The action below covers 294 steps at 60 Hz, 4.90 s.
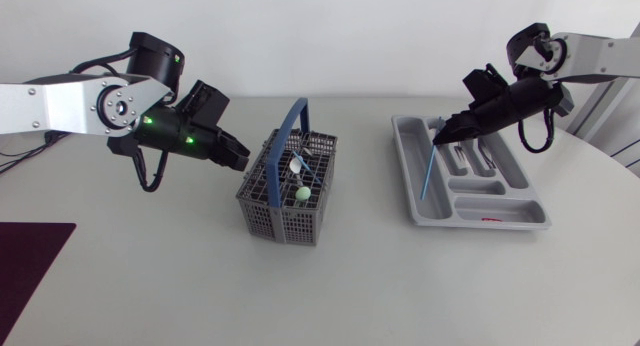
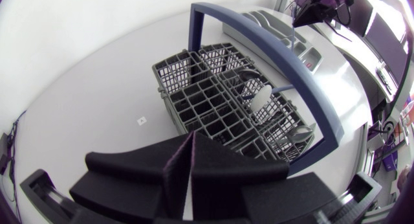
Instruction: Unload the cutlery basket into the drawer organizer.
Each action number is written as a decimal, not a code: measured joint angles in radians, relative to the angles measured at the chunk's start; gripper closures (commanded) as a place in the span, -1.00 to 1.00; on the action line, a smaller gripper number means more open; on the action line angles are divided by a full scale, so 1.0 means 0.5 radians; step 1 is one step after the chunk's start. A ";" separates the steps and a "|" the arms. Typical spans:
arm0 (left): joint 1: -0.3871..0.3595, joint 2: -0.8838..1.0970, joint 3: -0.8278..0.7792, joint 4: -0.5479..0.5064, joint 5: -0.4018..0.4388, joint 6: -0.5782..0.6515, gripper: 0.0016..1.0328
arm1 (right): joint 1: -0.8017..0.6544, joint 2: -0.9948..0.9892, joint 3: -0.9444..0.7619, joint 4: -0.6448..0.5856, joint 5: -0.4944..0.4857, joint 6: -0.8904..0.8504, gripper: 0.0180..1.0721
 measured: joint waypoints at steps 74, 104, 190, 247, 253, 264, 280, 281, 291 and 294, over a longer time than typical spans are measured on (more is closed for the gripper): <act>-0.067 -0.112 -0.117 0.049 0.000 0.049 0.64 | 0.865 -0.771 -1.405 1.773 0.010 -0.470 -0.63; -0.071 -0.112 -0.156 0.091 0.000 0.085 0.64 | 1.135 -0.510 -1.186 1.855 0.134 -0.491 0.10; -0.081 -0.011 -0.155 0.167 0.000 0.125 0.64 | 1.250 -0.461 -1.002 1.863 0.296 -0.529 0.89; -0.138 -0.011 -0.156 0.168 0.000 0.124 0.64 | 0.206 -0.673 -0.587 0.645 -0.258 0.025 0.89; -0.138 -0.011 -0.156 0.168 0.000 0.124 0.64 | 0.111 -0.520 -0.454 0.459 -0.245 0.040 0.89; -0.138 -0.015 -0.156 0.167 0.000 0.124 0.64 | -0.030 -0.137 -0.177 0.195 -0.184 0.067 0.89; -0.138 -0.071 -0.156 0.158 0.000 0.124 0.64 | -0.052 0.513 0.352 0.074 -0.085 0.246 0.89; -0.138 -0.076 -0.156 0.157 0.000 0.124 0.64 | -0.051 0.537 0.378 0.075 -0.082 0.260 0.89; -0.138 -0.134 -0.182 0.156 0.000 0.124 0.64 | -0.025 0.777 0.675 0.101 0.018 0.378 0.78; -0.137 -0.153 -0.192 0.149 0.000 0.124 0.64 | -0.021 0.836 0.734 0.143 0.061 0.416 0.43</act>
